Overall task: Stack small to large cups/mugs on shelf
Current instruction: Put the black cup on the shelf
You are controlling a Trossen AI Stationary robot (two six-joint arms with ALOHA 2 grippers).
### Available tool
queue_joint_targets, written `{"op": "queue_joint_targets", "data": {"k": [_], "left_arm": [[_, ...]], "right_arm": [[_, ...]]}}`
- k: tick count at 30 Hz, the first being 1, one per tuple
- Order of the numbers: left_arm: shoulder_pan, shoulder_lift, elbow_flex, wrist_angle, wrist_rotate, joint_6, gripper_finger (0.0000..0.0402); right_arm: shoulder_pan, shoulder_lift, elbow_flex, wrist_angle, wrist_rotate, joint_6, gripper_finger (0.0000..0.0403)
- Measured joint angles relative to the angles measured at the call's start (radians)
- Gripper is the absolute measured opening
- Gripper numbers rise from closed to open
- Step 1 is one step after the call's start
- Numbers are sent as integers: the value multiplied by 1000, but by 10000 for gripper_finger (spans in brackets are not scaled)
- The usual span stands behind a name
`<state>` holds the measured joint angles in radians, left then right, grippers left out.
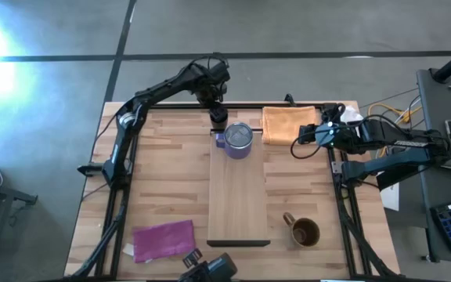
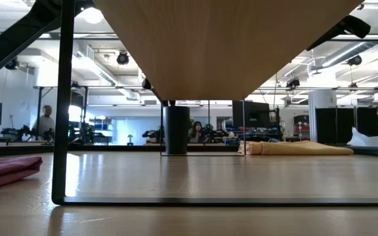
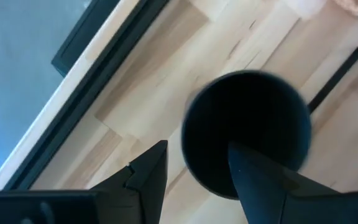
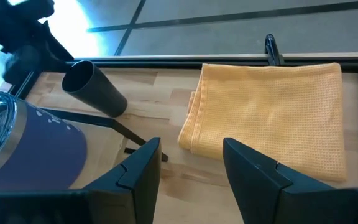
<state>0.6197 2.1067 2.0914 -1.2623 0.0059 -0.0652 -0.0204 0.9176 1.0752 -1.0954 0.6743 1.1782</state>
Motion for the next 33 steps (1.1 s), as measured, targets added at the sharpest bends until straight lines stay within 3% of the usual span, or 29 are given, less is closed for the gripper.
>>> {"op": "queue_joint_targets", "data": {"k": [11,20,27,33], "left_arm": [[0,2,-135,111,-6,0,145],[0,-8,-136,155,-27,1,9],[0,-32,-133,67,-59,74,1],[9,-203,-92,8,-126,89,1]], "right_arm": [[0,0,0,0,0,0,167],[0,0,0,0,0,0,167],[0,0,0,0,0,0,167],[0,0,0,0,0,-1,167]]}}
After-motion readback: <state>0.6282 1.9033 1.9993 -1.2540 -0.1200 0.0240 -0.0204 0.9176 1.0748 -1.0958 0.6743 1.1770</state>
